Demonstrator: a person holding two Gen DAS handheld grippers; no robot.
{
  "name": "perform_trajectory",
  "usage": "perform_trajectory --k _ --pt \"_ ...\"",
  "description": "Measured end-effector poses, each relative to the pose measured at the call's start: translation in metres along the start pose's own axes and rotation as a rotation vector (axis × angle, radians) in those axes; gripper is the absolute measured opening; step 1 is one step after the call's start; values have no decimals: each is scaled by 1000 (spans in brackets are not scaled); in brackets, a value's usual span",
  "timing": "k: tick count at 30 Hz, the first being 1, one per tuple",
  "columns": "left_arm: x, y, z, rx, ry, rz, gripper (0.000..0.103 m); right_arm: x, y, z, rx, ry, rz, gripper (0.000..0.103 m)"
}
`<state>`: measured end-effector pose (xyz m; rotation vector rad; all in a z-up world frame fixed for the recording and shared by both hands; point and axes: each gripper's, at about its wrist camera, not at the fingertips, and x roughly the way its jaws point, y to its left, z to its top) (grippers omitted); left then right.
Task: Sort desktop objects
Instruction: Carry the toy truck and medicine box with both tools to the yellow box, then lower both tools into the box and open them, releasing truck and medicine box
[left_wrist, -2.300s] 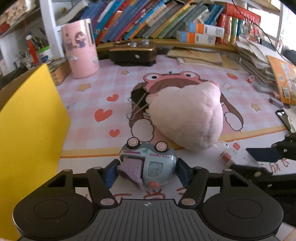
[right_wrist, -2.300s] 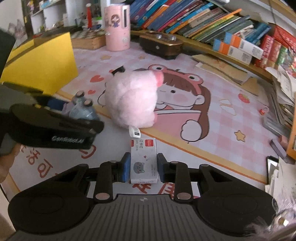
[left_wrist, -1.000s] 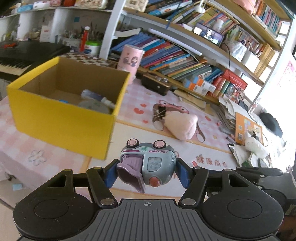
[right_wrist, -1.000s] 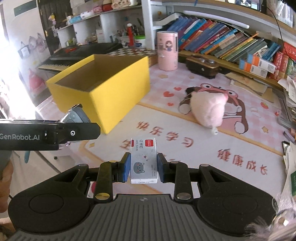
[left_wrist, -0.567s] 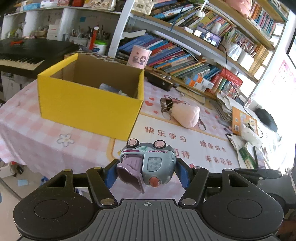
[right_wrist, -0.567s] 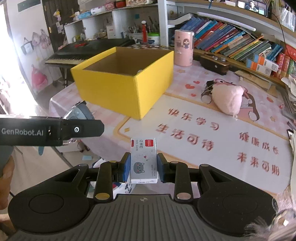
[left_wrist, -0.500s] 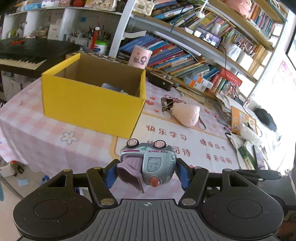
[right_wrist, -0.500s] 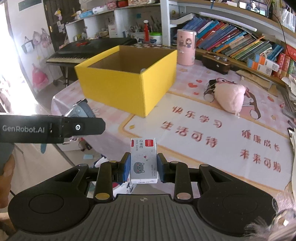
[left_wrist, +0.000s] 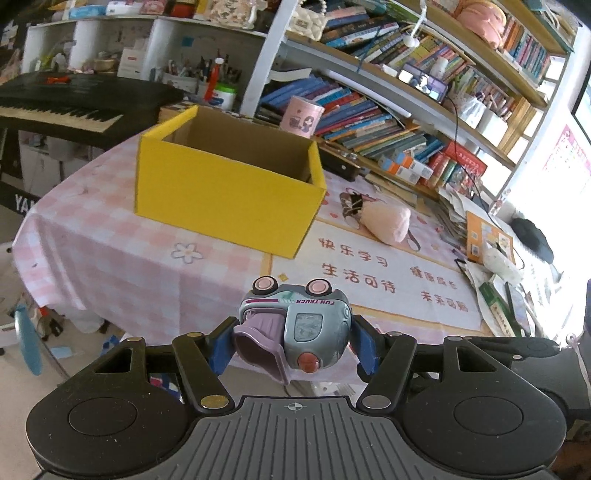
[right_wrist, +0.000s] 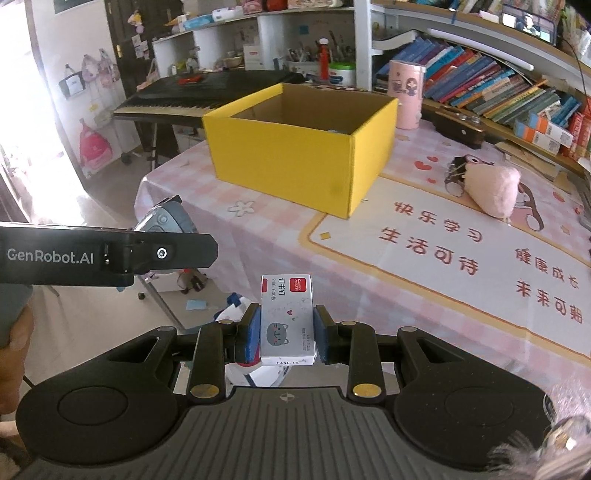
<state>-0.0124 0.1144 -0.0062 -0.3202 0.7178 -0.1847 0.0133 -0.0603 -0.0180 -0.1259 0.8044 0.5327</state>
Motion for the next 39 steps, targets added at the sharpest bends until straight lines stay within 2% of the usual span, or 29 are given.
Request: perform_trajectory --k 10,20,28,39 --pt "-14 20 -2 -57 -39 46 64 10 20 8 -68 10 43 28" --pt "4 30 13 -88 -50 82 64 36 11 33 -111 14 82 28" --pt "25 29 62 -77 -149 110 64 52 -18 89 -145 -99 92 28" --pt "73 0 144 38 -264 171 64 74 -77 181 -127 -256 107 28"
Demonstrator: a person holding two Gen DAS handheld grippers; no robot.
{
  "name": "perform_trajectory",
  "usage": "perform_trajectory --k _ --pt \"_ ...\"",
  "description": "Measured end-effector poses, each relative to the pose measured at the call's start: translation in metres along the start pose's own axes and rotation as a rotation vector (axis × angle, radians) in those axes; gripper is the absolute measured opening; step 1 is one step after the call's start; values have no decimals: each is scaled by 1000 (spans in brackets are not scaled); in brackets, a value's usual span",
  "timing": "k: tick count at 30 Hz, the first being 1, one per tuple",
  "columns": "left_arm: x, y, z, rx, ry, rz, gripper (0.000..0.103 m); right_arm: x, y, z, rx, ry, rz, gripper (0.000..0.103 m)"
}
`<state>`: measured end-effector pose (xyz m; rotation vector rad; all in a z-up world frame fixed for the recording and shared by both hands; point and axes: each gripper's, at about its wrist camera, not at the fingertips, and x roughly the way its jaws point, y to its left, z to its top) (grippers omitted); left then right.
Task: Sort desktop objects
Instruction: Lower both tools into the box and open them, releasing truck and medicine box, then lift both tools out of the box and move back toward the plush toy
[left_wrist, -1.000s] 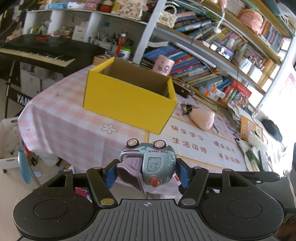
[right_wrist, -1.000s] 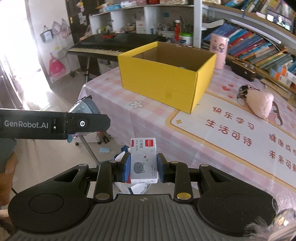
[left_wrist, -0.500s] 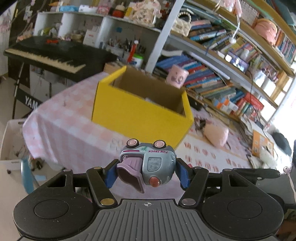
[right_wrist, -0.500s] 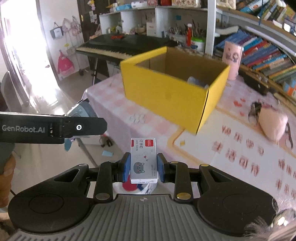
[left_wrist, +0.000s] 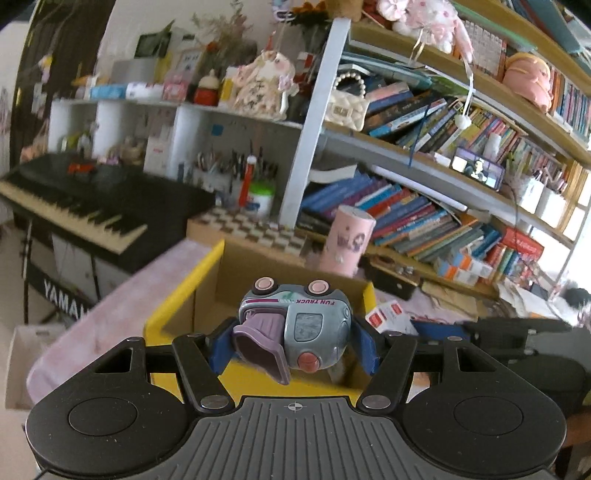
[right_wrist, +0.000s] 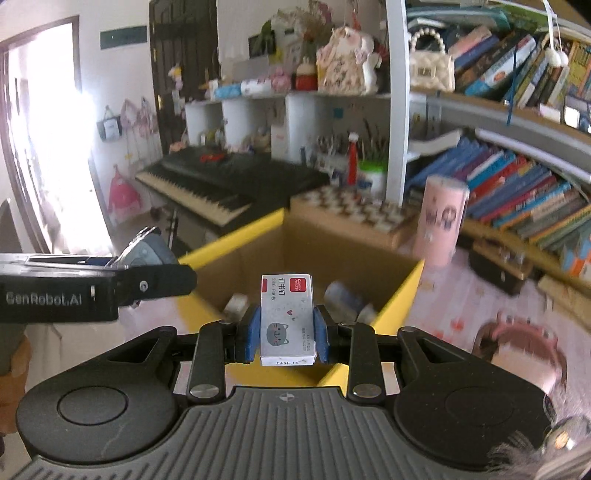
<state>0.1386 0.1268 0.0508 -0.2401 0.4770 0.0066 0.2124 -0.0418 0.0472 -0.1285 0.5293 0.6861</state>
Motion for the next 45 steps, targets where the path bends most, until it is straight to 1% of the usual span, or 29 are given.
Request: perform_trajectory --k 2,5,8,11,13,15,18,20,23,26,27,29,30,33,37,39,40,42,43,45 --pt "15 -2 6 5 4 17 64 15 -12 9 -1 0 1 28" --pt "42 -5 8 23 38 49 64 43 -23 19 -17 25 6 28" --pt "72 -1 4 50 97 93 64 73 -31 26 -52 61 12 28" --pt "100 9 -1 53 168 128 64 102 -39 34 -46 108 55 28" --pt "115 10 -3 89 202 152 64 121 -41 39 -74 132 59 28" --pt "129 9 -7 122 243 170 64 141 -41 42 -114 177 69 28" --pt "143 4 -14 158 291 180 63 174 -38 43 -180 266 96 28" --pt "149 2 -17 148 314 176 63 194 -35 42 -233 320 108 28" --pt "154 -2 -20 145 320 177 63 213 -30 38 -290 373 101 28" --pt "155 -4 -20 145 314 184 63 223 -31 33 -304 406 100 29" --pt "154 -5 -19 149 306 190 64 222 -32 33 -294 396 101 30" --pt "153 -8 -16 155 289 194 66 216 -35 34 -272 365 108 45" --pt "152 -9 -15 155 278 193 68 212 -37 36 -263 346 112 45" --pt "142 -13 -11 157 233 184 71 195 -42 42 -240 281 96 47" --pt "118 -15 -3 136 151 164 73 155 -57 51 -145 169 60 52" --pt "105 -15 3 122 96 165 79 132 -65 54 -87 110 40 54" --pt "98 -14 6 114 67 170 81 120 -68 54 -62 78 26 57" --pt "81 -14 10 103 8 184 88 99 -73 55 -26 24 -21 61" --pt "75 -13 12 100 -17 193 89 88 -74 53 -13 1 -47 62" --pt "63 -14 14 111 -53 225 95 68 -78 50 19 -36 -92 63"
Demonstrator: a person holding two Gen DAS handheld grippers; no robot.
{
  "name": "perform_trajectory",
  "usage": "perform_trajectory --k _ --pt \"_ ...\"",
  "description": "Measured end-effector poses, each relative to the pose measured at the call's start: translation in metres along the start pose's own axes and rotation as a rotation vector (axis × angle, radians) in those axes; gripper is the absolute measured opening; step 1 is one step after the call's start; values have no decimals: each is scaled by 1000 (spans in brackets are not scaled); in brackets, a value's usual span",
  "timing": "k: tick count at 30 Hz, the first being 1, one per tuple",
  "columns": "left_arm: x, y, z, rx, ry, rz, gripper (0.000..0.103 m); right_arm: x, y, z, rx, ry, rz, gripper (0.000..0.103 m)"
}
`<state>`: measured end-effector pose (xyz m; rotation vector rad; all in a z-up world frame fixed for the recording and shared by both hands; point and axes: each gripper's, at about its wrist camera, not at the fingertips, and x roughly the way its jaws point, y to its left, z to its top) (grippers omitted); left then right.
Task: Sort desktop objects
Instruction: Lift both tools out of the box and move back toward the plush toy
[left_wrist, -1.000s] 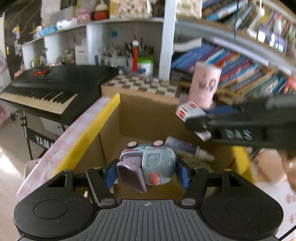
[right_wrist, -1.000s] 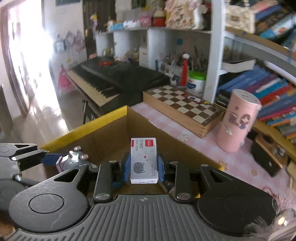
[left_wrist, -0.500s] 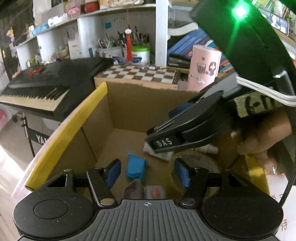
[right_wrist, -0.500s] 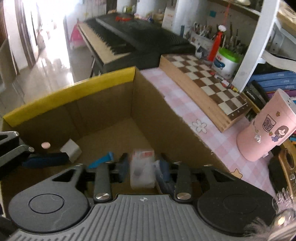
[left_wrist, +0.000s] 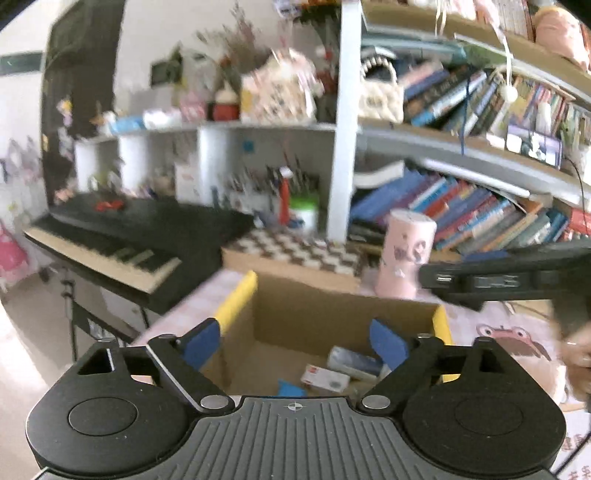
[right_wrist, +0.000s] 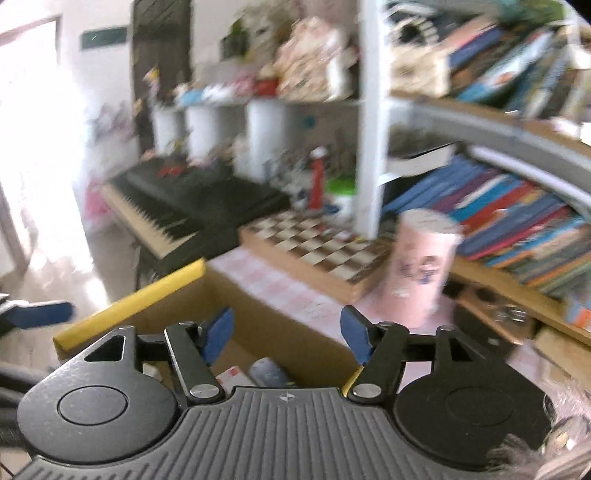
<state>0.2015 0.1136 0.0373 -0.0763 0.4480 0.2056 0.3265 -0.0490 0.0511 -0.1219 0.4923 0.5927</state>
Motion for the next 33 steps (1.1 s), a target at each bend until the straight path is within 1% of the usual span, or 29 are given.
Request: perform_trajectory --k 1,3,8,11,16,19,23,27,29,31,33 --pt "-6 0 1 11 -14 20 96 -10 -2 -2 17 -16 -19 64" --pt "-15 2 1 24 -36 34 97 -27 -6 -9 42 -40 -58 67" --pt "-40 8 -5 -4 -53 -12 99 -64 -5 -34 76 -70 -155 71" --pt "-52 10 -12 -1 -55 -42 99 -80 0 -51 98 -52 -184 74" --pt "-65 14 -28 7 -27 -74 99 -104 22 -78 105 -25 -227 75" --pt "-79 18 -39 2 -15 -90 99 -117 40 -95 106 -10 -244 76" --pt "-99 24 -55 -8 4 -100 100 -132 69 -117 81 15 -244 76" --pt "-120 29 -70 -22 11 -101 102 -149 99 -134 51 9 -256 76" --pt "-132 33 -78 -57 10 -99 103 -158 111 -143 48 12 -255 77" --pt "-143 38 -87 -121 27 -104 103 -165 122 -151 46 19 -247 78" --pt "-149 40 -96 -136 49 -125 103 -172 129 -158 40 24 -247 79"
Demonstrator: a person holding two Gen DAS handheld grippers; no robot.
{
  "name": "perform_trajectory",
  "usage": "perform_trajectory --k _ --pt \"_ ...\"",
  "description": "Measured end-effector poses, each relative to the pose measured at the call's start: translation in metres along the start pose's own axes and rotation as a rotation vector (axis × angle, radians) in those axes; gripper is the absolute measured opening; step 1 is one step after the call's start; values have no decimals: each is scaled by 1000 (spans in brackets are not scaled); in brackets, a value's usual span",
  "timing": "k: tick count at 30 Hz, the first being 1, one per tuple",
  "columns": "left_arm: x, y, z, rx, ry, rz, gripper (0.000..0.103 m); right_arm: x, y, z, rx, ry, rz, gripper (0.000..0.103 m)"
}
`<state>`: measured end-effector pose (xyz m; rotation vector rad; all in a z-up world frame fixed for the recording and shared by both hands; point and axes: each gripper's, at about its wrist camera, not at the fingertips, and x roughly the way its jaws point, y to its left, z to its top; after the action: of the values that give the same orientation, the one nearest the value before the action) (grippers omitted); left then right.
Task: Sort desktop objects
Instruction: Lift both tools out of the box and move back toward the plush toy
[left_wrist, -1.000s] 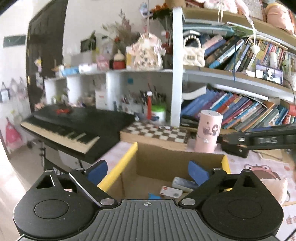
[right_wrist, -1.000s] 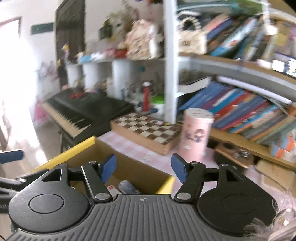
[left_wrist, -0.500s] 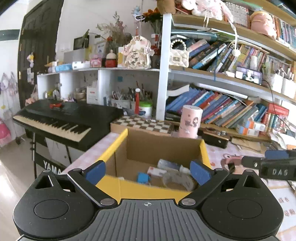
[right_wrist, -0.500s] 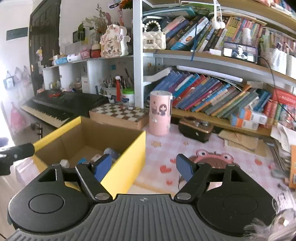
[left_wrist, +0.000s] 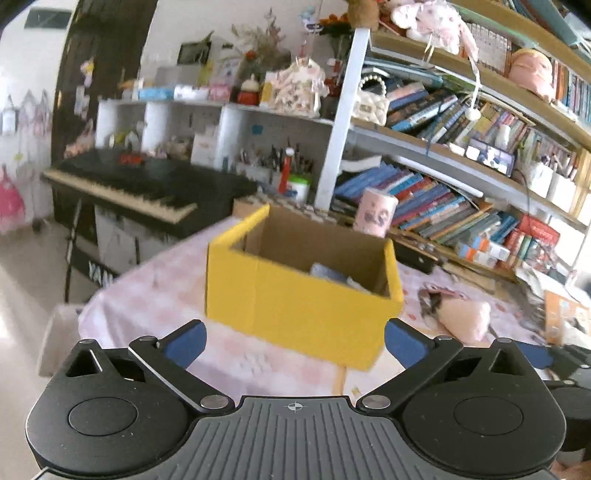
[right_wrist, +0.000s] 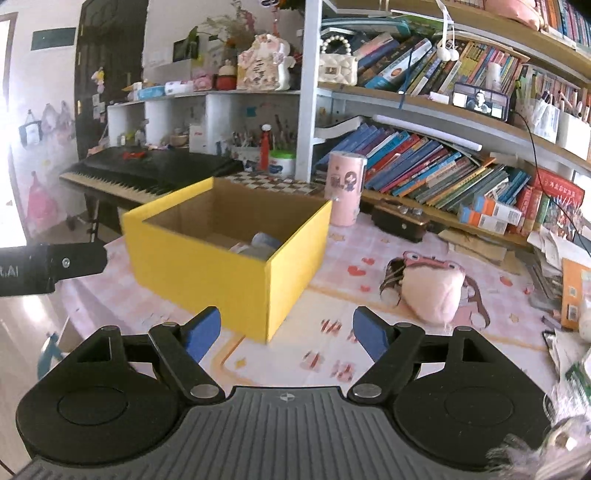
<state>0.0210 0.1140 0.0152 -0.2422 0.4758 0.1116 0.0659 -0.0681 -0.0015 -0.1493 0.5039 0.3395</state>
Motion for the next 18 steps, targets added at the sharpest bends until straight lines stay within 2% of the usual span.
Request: perform_trajectory --k 7,11,18 --pt "-10 -3 -17 85 43 6 103 -23 9 -21 -5 -8 -39 82" --pt "-15 -8 -25 119 57 -33 103 -33 7 -36 32 27 -42 84" --pt "-9 -31 -36 198 116 -106 103 -47 -8 -56 99 81 -121 84"
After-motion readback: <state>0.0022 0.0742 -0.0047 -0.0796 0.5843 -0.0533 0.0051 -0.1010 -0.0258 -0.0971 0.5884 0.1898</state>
